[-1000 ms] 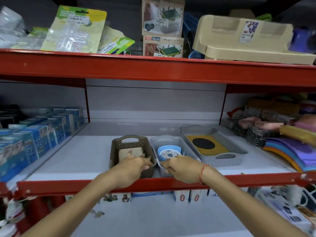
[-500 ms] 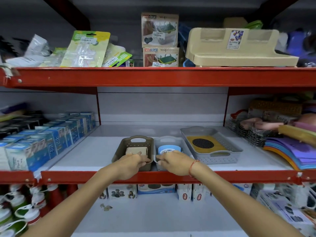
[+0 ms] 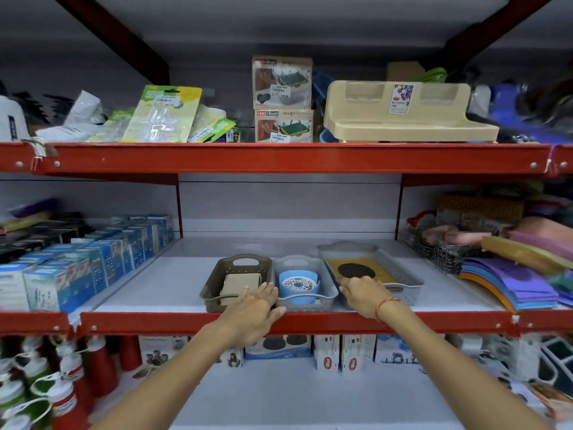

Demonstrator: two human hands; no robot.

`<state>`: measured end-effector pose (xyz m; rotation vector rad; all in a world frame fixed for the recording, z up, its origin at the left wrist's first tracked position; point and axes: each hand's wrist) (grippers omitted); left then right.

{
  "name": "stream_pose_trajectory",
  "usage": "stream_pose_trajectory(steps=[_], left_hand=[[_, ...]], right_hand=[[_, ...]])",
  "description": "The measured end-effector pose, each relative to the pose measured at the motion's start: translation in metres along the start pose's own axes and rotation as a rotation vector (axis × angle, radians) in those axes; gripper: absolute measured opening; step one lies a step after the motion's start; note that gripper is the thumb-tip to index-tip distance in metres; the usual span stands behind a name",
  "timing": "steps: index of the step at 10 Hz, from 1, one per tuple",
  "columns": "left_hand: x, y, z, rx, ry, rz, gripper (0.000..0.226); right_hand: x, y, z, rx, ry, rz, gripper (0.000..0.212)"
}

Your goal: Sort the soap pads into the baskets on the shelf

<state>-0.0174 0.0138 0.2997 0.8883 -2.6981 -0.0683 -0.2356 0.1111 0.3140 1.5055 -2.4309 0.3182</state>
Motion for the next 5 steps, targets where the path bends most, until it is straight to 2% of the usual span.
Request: stream_pose_trajectory(steps=[1, 4, 5], left_hand=[[-0.002, 0.007, -0.003, 0.008, -0.003, -0.021, 0.061], [-0.013, 0.02, -0.009, 0.025, -0.028, -0.051, 0.061], [-0.009, 0.022, -0.015, 0.025, 0.07, -0.015, 0.06]], right_hand=[[-0.014, -0.007, -0.007, 0.031, -0.026, -0.007, 0.029], [-0.042, -0.022, -0.022, 0.048, -0.033, 0.011, 0.034], [-0.043, -0.028, -0.03, 0.04, 0.099, -0.004, 0.035]])
Point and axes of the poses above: each hand's wrist, its own x-axis towards the middle knuckle, its own z-axis out of the palm, y = z × x, and after that the axes turned 11 degrees about y, right-handed
